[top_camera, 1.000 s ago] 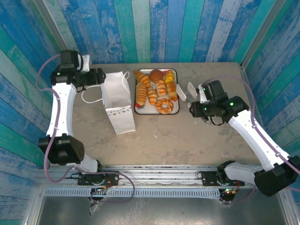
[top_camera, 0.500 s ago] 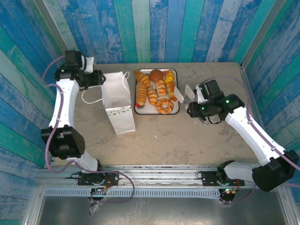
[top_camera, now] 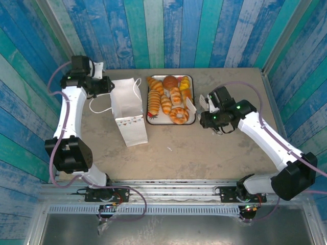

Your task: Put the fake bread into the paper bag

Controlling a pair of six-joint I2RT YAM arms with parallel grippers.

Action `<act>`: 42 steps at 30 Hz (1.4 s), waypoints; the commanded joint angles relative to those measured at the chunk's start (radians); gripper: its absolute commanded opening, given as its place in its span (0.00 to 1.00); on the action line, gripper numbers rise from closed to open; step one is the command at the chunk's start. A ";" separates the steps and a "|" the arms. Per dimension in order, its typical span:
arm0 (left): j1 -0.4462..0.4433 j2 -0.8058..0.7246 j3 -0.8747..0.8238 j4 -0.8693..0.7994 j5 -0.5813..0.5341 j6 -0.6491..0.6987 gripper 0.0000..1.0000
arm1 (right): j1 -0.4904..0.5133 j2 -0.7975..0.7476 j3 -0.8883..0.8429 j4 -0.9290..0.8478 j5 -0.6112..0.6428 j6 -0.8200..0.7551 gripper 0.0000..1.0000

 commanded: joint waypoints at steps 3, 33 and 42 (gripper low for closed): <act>0.001 -0.020 -0.041 0.037 0.027 -0.003 0.24 | 0.004 0.052 0.028 0.071 0.028 0.028 0.55; 0.001 -0.030 -0.037 0.040 0.057 -0.018 0.21 | -0.006 0.379 0.133 0.184 0.061 -0.008 0.54; 0.001 -0.033 -0.039 0.039 0.053 -0.018 0.21 | -0.010 0.388 0.127 0.190 0.059 -0.007 0.43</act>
